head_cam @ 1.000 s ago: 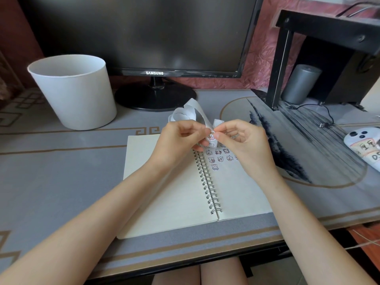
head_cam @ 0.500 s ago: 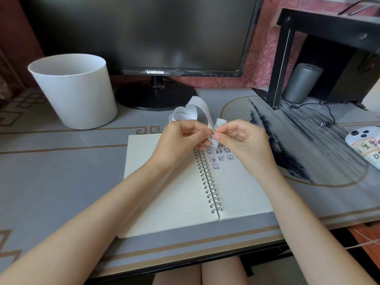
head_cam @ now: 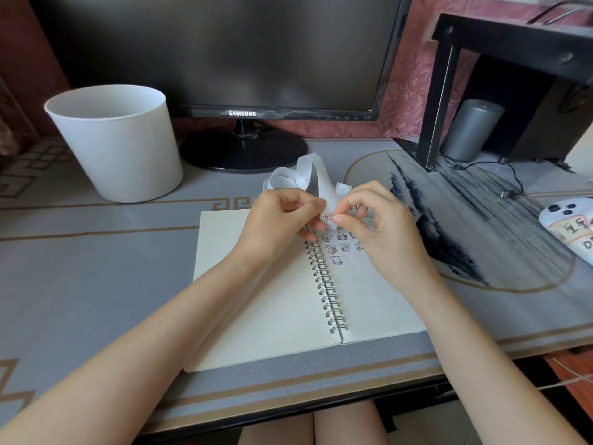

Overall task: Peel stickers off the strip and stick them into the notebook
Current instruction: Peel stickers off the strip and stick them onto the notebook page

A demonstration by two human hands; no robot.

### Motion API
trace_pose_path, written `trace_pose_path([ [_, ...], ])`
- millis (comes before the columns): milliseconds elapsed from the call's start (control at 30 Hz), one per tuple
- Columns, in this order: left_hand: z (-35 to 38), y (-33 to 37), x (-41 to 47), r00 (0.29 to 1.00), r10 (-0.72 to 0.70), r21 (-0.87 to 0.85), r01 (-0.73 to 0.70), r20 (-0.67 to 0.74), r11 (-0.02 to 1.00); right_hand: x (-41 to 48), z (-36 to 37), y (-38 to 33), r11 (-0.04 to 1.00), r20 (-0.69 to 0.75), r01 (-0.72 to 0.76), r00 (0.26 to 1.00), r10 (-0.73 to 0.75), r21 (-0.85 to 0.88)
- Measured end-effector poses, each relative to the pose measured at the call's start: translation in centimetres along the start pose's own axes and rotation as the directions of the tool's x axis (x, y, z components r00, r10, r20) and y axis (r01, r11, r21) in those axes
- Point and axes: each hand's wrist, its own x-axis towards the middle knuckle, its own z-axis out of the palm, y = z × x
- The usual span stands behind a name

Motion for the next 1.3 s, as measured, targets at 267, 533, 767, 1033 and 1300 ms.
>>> trace_pose_path([
  [267, -0.3, 0.1, 0.2, 0.999, -0.001, -0.018, 0.000, -0.035, 1.000, 0.0, -1.4, -0.5, 0.956, 0.064, -0.167, 0.986, 0.157, 0.239],
  [533, -0.2, 0.1, 0.2, 0.999, -0.006, -0.025, 0.005, -0.039, 1.000, -1.0, -2.6, 0.8, 0.798, 0.325, -0.564, 0.811, 0.486, 0.215],
  [767, -0.1, 0.1, 0.1, 0.999, -0.004, -0.006, 0.004, -0.040, 1.000, -1.0, -2.3, 0.9, 0.809, 0.325, -0.565, 0.805, 0.497, 0.163],
  [1033, -0.1, 0.2, 0.1, 0.999, -0.007, 0.004, 0.007, -0.045, 1.000, -1.0, -2.0, 0.9, 0.822, 0.311, -0.552, 0.813, 0.493, 0.139],
  [1300, -0.1, 0.2, 0.1, 0.999, -0.008, -0.009, 0.007, -0.044, 1.000, -1.0, -1.9, 0.9, 0.829, 0.292, -0.547, 0.817, 0.498, 0.116],
])
